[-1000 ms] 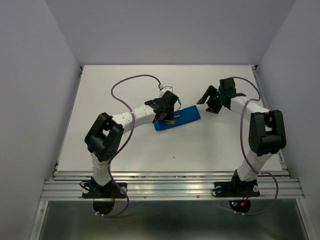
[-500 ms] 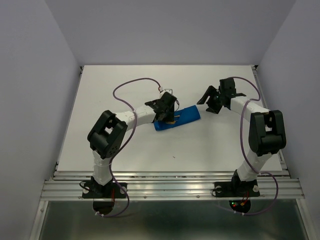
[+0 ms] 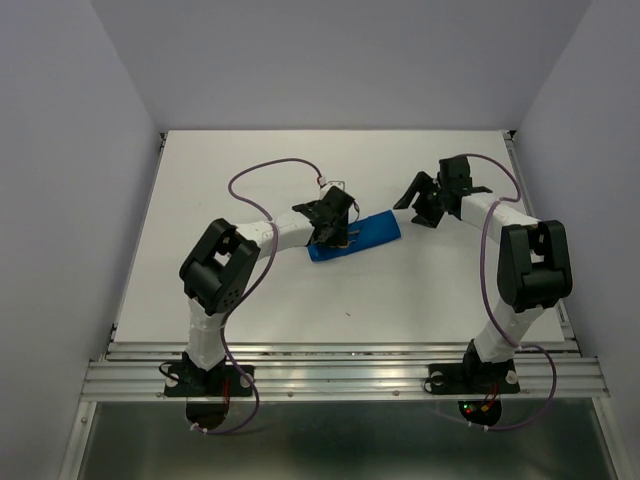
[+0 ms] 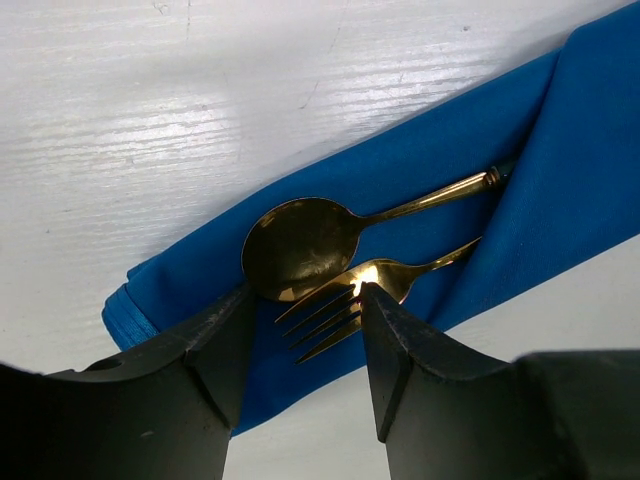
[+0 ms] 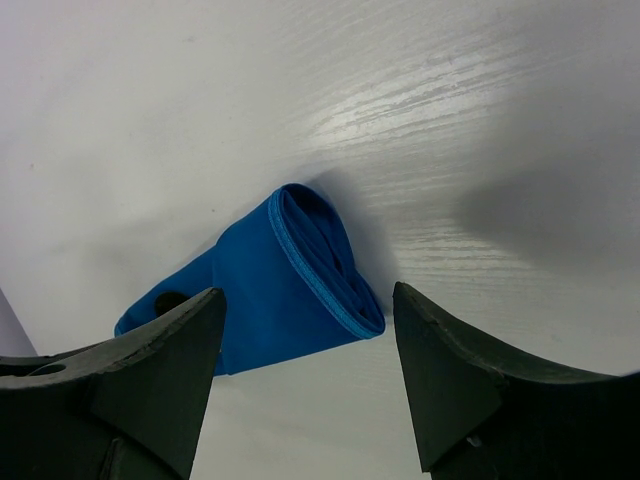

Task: Fold the napkin into a case and place the utensils inside
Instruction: Stuff the fork into the folded napkin, then reset both arms

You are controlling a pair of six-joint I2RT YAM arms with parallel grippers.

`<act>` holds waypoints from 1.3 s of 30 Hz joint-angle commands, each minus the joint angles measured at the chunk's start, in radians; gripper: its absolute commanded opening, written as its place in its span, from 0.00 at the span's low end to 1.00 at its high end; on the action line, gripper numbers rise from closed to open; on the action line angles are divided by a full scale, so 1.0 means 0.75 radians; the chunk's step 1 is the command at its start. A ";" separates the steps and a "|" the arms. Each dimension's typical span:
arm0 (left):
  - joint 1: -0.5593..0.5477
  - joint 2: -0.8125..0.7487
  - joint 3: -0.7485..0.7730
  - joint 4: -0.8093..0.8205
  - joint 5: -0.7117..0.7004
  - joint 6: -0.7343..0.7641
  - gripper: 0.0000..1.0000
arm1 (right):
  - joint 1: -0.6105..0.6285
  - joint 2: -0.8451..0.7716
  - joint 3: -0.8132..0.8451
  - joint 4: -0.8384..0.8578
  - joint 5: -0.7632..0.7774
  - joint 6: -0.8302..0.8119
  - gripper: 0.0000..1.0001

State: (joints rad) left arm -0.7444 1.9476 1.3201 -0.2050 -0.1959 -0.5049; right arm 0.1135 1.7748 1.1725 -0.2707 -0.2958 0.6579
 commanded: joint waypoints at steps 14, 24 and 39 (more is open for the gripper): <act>0.003 -0.329 -0.118 -0.021 -0.138 0.015 0.59 | 0.010 -0.153 -0.056 -0.024 0.059 -0.045 0.74; 0.056 -0.210 -0.173 0.038 -0.095 0.019 0.41 | 0.010 -0.151 -0.052 -0.030 0.059 -0.045 0.74; 0.064 -0.097 -0.245 0.110 -0.101 -0.004 0.41 | 0.010 -0.151 -0.068 -0.036 0.049 -0.045 0.74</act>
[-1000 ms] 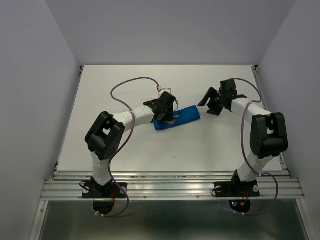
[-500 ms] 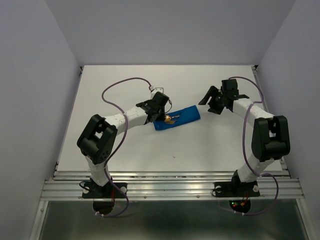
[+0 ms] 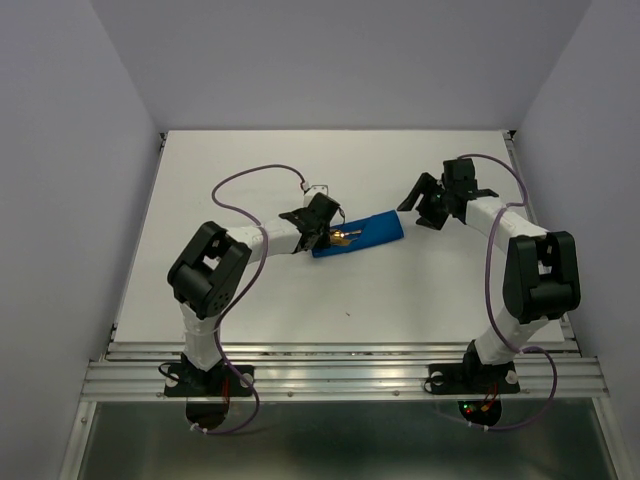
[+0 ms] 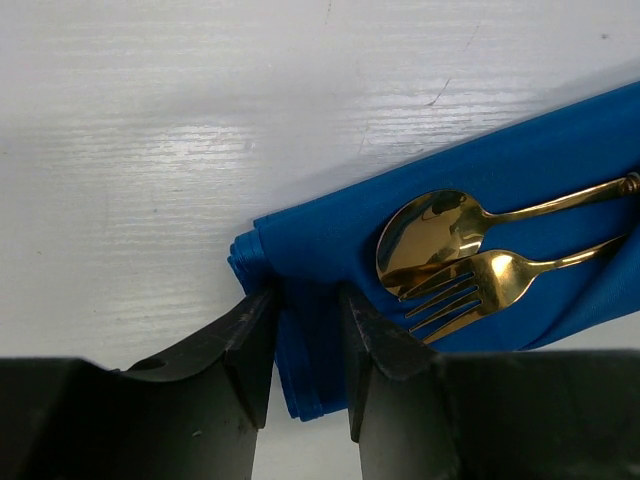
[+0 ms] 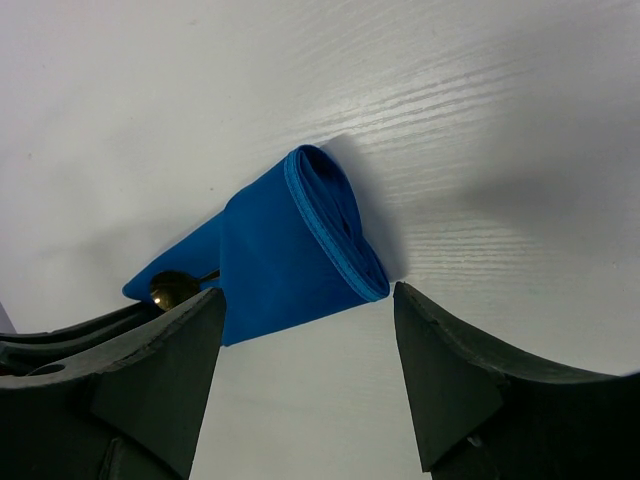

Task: Fold the napkin into a case and place the utensils inside
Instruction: Reset both arms

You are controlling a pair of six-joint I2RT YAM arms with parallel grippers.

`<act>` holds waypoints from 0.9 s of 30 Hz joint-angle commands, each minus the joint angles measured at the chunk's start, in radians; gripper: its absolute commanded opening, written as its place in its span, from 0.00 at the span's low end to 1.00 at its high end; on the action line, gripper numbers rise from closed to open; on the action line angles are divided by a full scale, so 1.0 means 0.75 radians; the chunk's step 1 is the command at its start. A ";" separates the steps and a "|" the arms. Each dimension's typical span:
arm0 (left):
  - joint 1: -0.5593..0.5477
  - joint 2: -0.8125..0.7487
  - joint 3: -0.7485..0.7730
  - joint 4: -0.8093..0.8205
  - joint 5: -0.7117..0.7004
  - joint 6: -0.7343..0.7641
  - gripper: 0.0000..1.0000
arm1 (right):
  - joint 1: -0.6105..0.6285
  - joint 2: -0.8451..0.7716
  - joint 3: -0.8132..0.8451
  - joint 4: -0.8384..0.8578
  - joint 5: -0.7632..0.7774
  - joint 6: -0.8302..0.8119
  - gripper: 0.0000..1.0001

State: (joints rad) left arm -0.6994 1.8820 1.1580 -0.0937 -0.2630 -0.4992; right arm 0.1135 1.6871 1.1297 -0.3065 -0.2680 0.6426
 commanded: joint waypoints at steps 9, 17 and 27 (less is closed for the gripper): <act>-0.002 -0.302 0.104 -0.237 -0.130 0.078 0.44 | 0.010 -0.147 -0.003 -0.033 0.128 -0.073 0.85; -0.002 -0.642 0.123 -0.247 -0.181 0.191 0.48 | 0.010 -0.415 -0.107 -0.125 0.551 -0.086 1.00; 0.002 -0.992 0.037 -0.131 -0.160 0.297 0.60 | 0.010 -0.666 -0.283 -0.291 0.793 -0.024 1.00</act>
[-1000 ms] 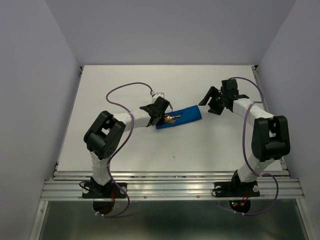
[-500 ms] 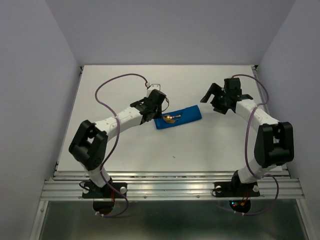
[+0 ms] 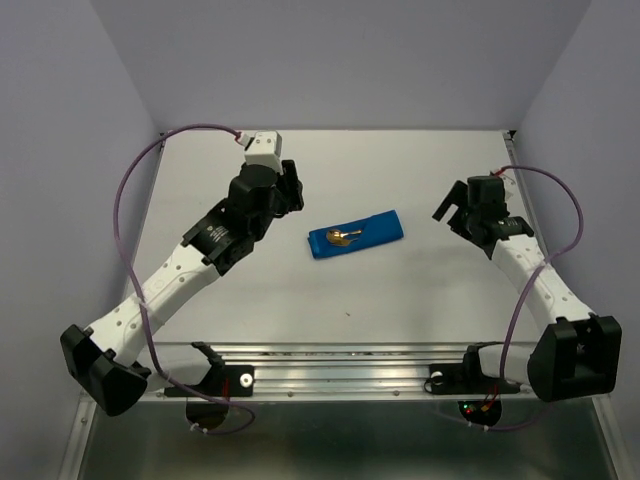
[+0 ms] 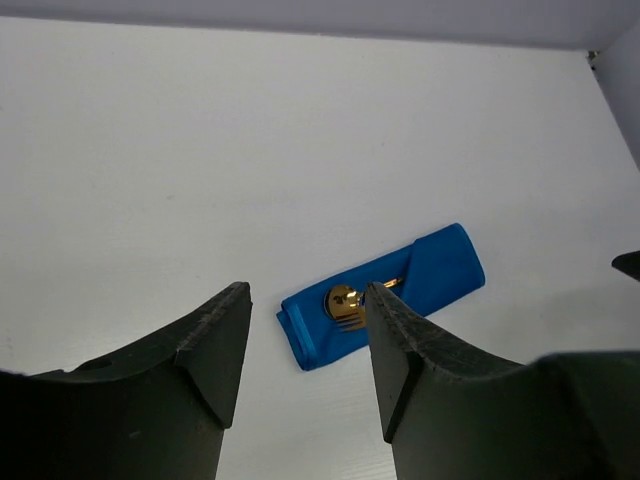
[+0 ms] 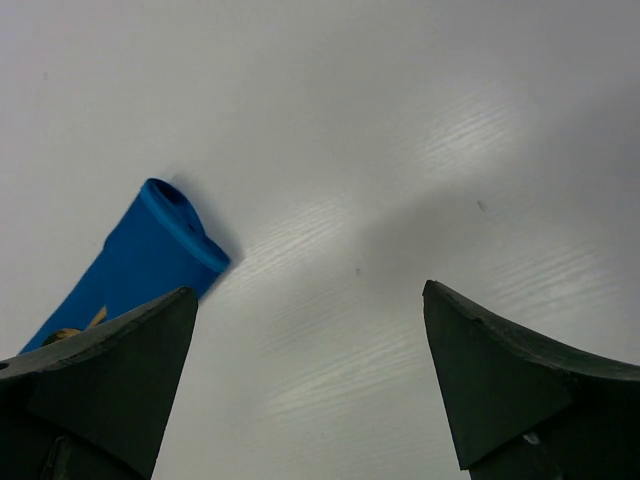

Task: Fold the napkin into a case and place the utensils inside
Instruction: Reset both arms

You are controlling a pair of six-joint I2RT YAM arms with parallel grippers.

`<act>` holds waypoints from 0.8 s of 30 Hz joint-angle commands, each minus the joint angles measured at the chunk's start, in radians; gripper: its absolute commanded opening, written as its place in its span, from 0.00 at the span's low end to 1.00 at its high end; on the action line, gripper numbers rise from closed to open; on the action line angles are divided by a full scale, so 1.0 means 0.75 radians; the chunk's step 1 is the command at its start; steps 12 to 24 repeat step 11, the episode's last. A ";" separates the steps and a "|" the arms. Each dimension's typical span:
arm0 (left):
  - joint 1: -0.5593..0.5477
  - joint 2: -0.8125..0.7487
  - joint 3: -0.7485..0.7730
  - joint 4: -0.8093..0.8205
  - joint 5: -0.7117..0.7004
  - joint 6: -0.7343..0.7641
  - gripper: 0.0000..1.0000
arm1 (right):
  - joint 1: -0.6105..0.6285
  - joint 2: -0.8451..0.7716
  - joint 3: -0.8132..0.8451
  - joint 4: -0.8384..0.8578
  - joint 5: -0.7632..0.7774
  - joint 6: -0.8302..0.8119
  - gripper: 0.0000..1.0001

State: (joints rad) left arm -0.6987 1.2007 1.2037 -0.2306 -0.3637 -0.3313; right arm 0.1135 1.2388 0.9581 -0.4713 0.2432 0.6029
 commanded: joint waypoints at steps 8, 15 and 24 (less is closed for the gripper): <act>0.003 -0.216 -0.079 0.025 -0.067 0.074 0.61 | 0.010 -0.265 -0.197 -0.055 0.117 0.059 1.00; 0.003 -0.257 -0.110 0.033 -0.086 0.055 0.64 | 0.010 -0.330 -0.251 -0.047 0.150 0.084 1.00; 0.003 -0.257 -0.110 0.033 -0.086 0.055 0.64 | 0.010 -0.330 -0.251 -0.047 0.150 0.084 1.00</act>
